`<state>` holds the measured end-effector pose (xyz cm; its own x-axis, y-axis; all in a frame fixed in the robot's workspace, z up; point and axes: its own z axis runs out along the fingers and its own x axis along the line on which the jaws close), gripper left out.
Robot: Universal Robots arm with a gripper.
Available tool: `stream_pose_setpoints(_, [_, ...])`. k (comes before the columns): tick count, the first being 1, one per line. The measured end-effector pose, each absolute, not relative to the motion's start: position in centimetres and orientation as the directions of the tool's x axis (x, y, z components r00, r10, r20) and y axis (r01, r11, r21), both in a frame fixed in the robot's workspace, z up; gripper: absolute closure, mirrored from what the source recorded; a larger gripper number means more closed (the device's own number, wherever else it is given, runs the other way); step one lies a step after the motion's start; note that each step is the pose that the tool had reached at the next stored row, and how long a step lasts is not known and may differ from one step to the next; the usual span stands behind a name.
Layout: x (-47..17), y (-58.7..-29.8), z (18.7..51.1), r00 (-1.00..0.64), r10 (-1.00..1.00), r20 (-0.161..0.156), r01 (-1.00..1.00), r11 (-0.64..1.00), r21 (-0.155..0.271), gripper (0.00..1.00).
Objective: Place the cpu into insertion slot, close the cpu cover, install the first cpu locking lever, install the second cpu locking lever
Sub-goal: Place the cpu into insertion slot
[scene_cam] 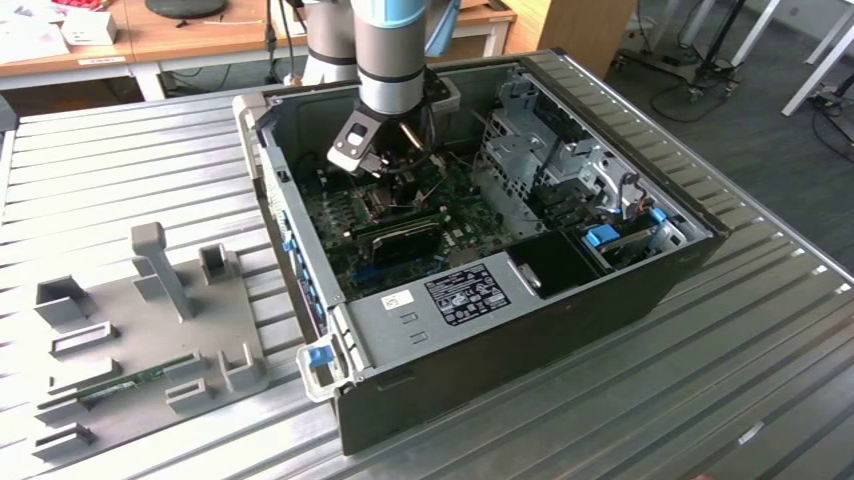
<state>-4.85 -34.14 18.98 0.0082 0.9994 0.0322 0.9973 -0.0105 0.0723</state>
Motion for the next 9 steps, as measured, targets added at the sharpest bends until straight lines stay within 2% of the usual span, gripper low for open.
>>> stream_pose_setpoints(9, [-4.84, -34.14, 19.15, 0.008, 0.999, 0.033, 0.997, -0.011, 0.073, 0.46])
